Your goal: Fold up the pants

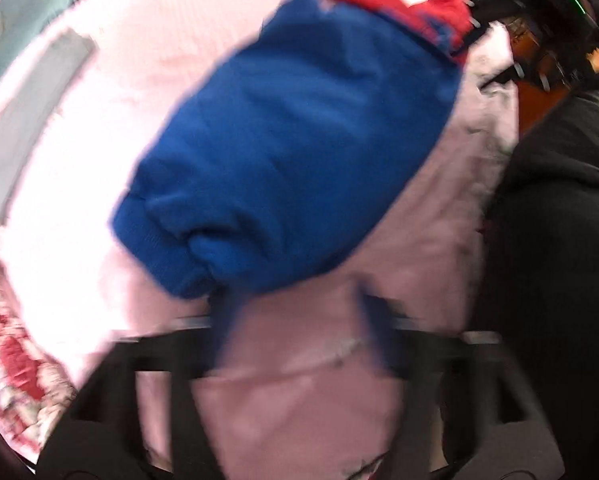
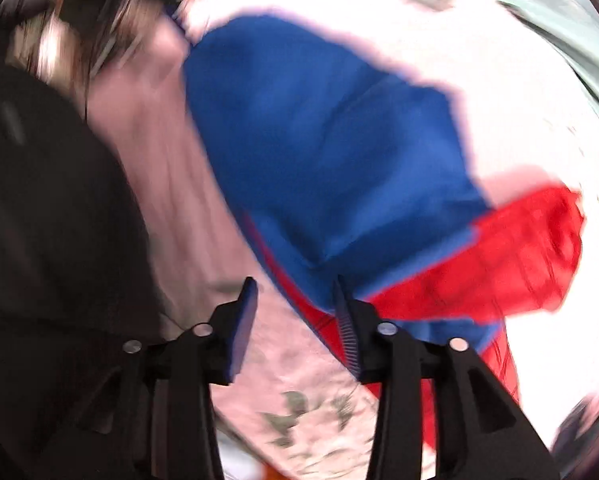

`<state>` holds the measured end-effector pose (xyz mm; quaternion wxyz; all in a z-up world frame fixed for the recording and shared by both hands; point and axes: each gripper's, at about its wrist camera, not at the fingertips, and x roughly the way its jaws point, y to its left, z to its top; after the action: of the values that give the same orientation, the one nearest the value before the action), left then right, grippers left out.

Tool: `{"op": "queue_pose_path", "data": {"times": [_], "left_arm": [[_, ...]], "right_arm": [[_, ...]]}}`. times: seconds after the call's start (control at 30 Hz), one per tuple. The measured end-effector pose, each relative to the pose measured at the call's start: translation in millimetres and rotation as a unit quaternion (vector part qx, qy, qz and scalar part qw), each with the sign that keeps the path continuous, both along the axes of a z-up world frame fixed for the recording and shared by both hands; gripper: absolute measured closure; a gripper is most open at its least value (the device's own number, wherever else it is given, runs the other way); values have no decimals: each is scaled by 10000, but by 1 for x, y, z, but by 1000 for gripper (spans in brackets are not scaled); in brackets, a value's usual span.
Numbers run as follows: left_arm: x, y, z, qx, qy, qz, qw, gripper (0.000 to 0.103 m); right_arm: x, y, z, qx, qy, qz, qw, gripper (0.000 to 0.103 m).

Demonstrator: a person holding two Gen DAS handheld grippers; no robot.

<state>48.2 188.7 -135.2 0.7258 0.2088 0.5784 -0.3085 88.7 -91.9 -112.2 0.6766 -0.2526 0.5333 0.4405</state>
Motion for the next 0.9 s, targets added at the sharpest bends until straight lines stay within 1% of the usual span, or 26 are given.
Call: {"op": "queue_pose_path", "data": {"times": [0.03, 0.07, 0.1, 0.13, 0.17, 0.2, 0.23, 0.27, 0.3, 0.33, 0.37, 0.4, 0.43, 0.47, 0.5, 0.53, 0.57, 0.6, 0.63, 0.67, 0.7, 0.73, 0.8, 0.83, 0.87, 0.9], "left_arm": [[-5, 2, 13, -78, -133, -64, 9999, 23], [-8, 5, 25, -223, -164, -115, 9996, 23], [-8, 6, 34, -330, -239, -89, 9991, 23], [-4, 4, 43, -495, -432, 2, 9978, 23], [0, 2, 49, -652, -561, 116, 9962, 23], [5, -3, 53, -886, -629, 269, 9937, 23], [15, -13, 53, -1256, -616, 480, 9890, 23], [25, -22, 50, -1480, -584, 678, 9849, 23], [29, -31, 45, -1581, -549, 849, 9822, 23], [35, -41, 39, -1675, -469, 1066, 9790, 23], [36, -55, 31, -1781, -373, 1291, 9748, 23], [37, -61, 27, -1861, -312, 1468, 9710, 23], [39, -64, 21, -1952, -260, 1642, 9666, 23], [36, -68, 18, -2038, -219, 1862, 9609, 23], [37, -71, 16, -2063, -211, 2017, 9572, 23], [35, -71, 16, -2091, -206, 2145, 9539, 23], [32, -71, 16, -2120, -195, 2220, 9515, 23], [31, -73, 16, -2098, -194, 2247, 9514, 23], [32, -71, 17, -2052, -192, 2257, 9521, 23], [34, -75, 14, -1957, -171, 2279, 9537, 23], [34, -78, 12, -1889, -137, 2296, 9547, 23], [37, -81, 10, -1841, -91, 2315, 9552, 23], [44, -92, 3, -1759, 23, 2352, 9559, 23], [47, -97, 0, -1721, 68, 2355, 9565, 23], [48, -105, -4, -1683, 107, 2358, 9571, 23], [50, -111, -4, -1677, 138, 2340, 9575, 23]], "right_arm": [[16, -11, 18, 282, -131, -604, 9977, 53], [34, -21, 30, 492, -270, -1213, 9910, 52], [52, -30, 39, 683, -379, -1823, 9801, 50], [79, -42, 46, 850, -549, -2696, 9576, 45], [97, -47, 46, 894, -654, -3169, 9420, 41], [116, -53, 44, 887, -767, -3682, 9223, 41], [138, -58, 36, 833, -811, -4288, 8959, 40], [151, -60, 28, 836, -743, -4647, 8784, 41], [167, -60, 18, 812, -655, -4982, 8608, 40], [183, -54, 6, 732, -567, -5216, 8482, 41], [196, -47, -4, 584, -562, -5305, 8438, 41], [199, -46, -15, 396, -624, -5373, 8402, 41], [203, -39, -27, 124, -729, -5371, 8403, 41], [207, -34, -34, -75, -770, -5408, 8376, 41], [213, -29, -42, -305, -785, -5468, 8330, 41], [209, -40, -56, -307, -725, -5506, 8311, 41], [210, -42, -63, -284, -598, -5540, 8299, 41], [208, -47, -69, -263, -505, -5547, 8301, 46], [207, -48, -75, -278, -423, -5527, 8319, 62], [206, -50, -75, -275, -515, -5468, 8352, 85], [205, -52, -74, -127, -440, -5401, 8403, 100], [204, -59, -68, 44, -363, -5370, 8428, 100], [195, -77, -43, 492, -335, -5408, 8390, 100], [184, -97, -20, 1007, -295, -5437, 8327, 100], [175, -112, -6, 1331, -283, -5479, 8254, 100], [157, -137, 15, 1852, -283, -5525, 8122, 100]]}}
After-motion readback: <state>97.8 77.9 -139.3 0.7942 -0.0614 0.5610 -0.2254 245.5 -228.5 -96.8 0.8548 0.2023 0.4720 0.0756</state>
